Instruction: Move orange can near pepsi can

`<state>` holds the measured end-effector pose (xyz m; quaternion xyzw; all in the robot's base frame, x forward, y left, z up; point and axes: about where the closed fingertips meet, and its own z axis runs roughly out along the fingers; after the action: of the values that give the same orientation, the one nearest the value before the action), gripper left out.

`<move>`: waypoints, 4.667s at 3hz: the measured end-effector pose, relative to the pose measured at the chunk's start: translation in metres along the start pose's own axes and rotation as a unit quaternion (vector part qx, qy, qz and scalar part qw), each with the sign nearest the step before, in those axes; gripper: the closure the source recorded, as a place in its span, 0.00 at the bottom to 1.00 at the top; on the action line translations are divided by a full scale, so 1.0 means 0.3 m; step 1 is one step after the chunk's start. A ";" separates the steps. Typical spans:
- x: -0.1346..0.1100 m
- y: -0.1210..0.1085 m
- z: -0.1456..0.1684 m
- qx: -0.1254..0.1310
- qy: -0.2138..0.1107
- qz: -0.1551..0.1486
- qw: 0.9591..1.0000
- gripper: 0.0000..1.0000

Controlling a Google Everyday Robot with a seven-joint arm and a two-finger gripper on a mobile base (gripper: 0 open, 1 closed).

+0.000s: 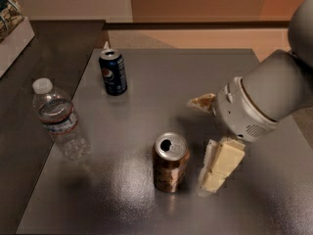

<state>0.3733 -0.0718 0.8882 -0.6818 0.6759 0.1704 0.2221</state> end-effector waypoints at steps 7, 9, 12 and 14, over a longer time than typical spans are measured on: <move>-0.241 0.114 0.012 -0.027 -0.094 -0.040 0.994 0.88; -0.401 -0.070 -0.034 0.027 -0.106 -0.039 0.993 1.00; -0.373 -0.462 -0.013 0.078 -0.095 0.034 0.992 1.00; -0.340 -0.569 0.090 0.063 -0.090 0.058 0.992 1.00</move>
Offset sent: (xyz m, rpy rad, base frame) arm -0.0313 0.0445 0.0223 0.1868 0.1052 0.0626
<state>0.5424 0.0269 0.9321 -0.6079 0.7008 0.2012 0.3144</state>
